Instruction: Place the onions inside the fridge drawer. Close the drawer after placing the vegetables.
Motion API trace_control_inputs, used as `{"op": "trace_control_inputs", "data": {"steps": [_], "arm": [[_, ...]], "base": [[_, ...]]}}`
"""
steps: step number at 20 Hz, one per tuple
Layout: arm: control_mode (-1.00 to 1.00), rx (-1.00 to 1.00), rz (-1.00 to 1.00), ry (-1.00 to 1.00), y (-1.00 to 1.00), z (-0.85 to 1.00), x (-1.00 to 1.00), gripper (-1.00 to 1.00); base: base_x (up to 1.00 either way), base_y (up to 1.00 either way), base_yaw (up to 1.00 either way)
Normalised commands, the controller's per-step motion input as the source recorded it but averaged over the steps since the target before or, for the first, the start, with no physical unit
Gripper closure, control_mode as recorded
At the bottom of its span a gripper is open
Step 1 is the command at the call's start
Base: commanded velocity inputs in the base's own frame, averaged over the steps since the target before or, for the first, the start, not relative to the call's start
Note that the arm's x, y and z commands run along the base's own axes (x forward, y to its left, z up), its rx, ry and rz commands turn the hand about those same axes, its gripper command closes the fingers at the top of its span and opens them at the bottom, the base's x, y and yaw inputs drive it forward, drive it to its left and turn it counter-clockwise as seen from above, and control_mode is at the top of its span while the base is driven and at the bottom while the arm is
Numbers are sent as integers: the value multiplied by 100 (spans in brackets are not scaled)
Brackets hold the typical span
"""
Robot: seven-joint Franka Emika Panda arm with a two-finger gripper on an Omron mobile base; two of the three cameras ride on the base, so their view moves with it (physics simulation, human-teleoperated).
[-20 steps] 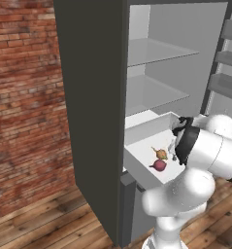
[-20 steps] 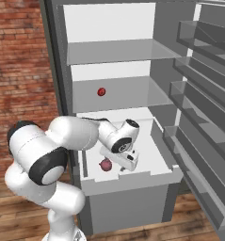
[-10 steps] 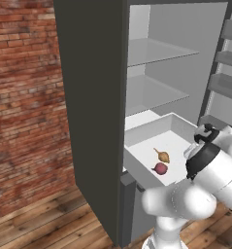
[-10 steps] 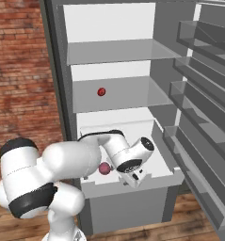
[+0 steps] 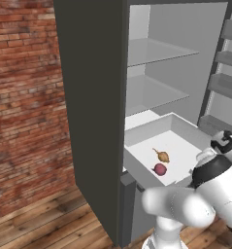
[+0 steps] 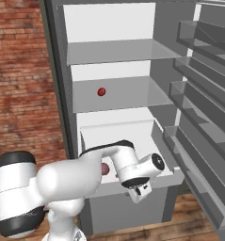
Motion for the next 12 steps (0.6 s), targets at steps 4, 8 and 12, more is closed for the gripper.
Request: {"op": "trace_control_inputs", "data": {"steps": [4,8,12], "arm": [[-100,12,-21,0,-38,-25,-46,-100],[-100,8,-20,3,-21,-68,-3,-100],[-100,7,-15,0,-24,-59,9,-100]], "base": [[0,0,0],[0,0,0],[0,0,0]]}}
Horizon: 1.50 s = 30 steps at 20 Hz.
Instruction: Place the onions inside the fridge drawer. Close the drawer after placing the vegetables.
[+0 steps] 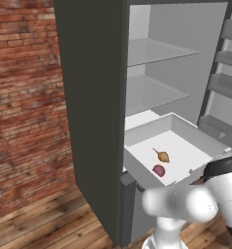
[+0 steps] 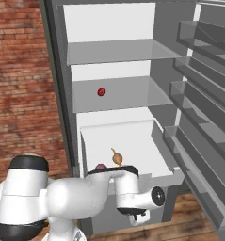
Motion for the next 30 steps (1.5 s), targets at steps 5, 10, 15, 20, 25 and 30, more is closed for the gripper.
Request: {"op": "trace_control_inputs", "data": {"steps": [5,10,15,20,25,30], "arm": [[-100,6,-17,0,-20,-23,35,-100],[-100,3,-18,0,-4,0,55,-100],[-100,0,-15,1,0,0,66,-100],[-100,0,-12,0,0,0,75,-100],[-100,1,-7,0,0,0,86,-100],[-100,0,-1,1,0,3,90,-100]], "base": [[0,0,0],[0,0,0],[0,0,0],[0,0,0],[0,0,0],[0,0,0]]}}
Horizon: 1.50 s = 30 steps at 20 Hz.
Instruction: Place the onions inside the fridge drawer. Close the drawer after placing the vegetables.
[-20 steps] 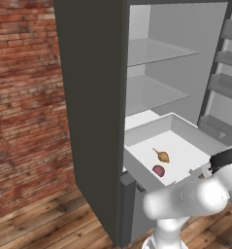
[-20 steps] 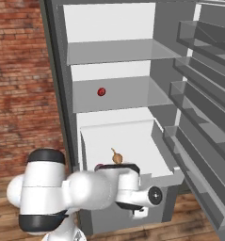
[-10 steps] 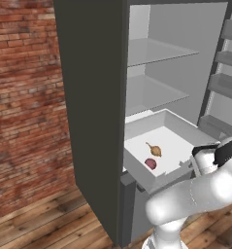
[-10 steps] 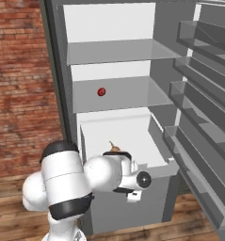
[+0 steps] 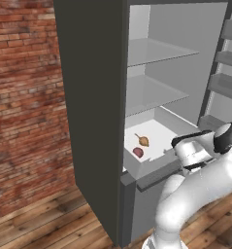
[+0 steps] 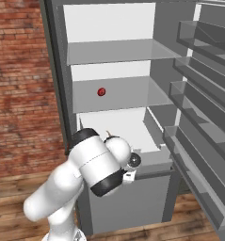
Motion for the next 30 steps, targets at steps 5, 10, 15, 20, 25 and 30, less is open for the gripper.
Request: {"op": "trace_control_inputs", "data": {"steps": [5,10,15,20,25,30], "arm": [[-100,0,0,0,0,1,83,-100],[-100,0,0,1,0,7,85,-100],[-100,0,0,1,0,2,80,-100],[-100,0,0,0,0,4,76,-100],[-100,0,-1,0,1,2,72,-100],[-100,0,-2,0,5,0,64,-100]], "base": [[0,0,0],[0,0,0],[0,0,0],[0,0,0],[0,0,0],[0,0,0]]}}
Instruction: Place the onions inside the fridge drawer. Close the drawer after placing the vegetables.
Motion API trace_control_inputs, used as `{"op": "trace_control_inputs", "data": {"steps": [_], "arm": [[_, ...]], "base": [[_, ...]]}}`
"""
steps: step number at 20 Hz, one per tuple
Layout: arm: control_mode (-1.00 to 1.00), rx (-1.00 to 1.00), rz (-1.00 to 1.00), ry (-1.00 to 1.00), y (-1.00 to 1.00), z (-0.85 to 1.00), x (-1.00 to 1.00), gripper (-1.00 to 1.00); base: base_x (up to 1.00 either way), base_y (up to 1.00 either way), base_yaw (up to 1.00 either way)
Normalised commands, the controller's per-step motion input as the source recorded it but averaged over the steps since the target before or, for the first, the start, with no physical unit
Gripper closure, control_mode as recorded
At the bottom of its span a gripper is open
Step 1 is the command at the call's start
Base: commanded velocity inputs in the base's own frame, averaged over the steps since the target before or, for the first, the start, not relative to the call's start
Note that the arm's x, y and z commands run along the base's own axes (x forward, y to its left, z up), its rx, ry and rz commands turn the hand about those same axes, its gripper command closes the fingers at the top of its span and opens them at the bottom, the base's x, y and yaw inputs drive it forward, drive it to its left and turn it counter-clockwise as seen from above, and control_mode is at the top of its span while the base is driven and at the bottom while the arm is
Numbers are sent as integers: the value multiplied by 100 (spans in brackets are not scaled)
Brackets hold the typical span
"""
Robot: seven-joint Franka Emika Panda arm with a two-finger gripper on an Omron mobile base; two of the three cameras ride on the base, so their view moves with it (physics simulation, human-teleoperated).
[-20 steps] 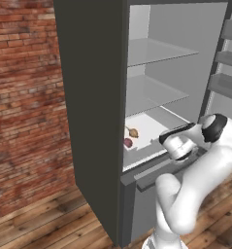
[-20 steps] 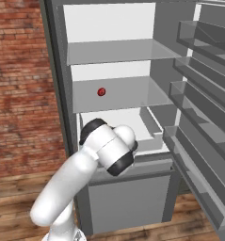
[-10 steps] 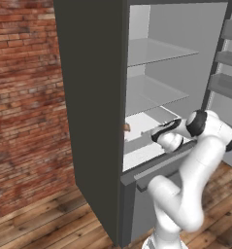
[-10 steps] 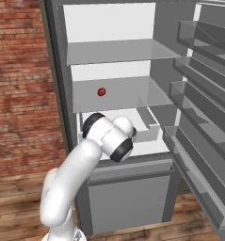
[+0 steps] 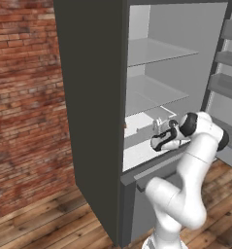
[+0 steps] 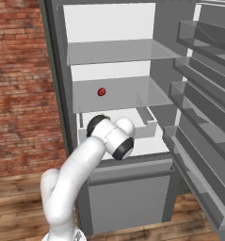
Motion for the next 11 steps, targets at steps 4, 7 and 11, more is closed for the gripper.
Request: {"op": "trace_control_inputs", "data": {"steps": [4,7,11], "arm": [[-100,0,-1,0,4,0,69,-100],[-100,0,0,0,0,10,36,-100],[-100,0,-2,-1,0,51,-24,-100]], "base": [[0,0,0],[0,0,0],[0,0,0]]}}
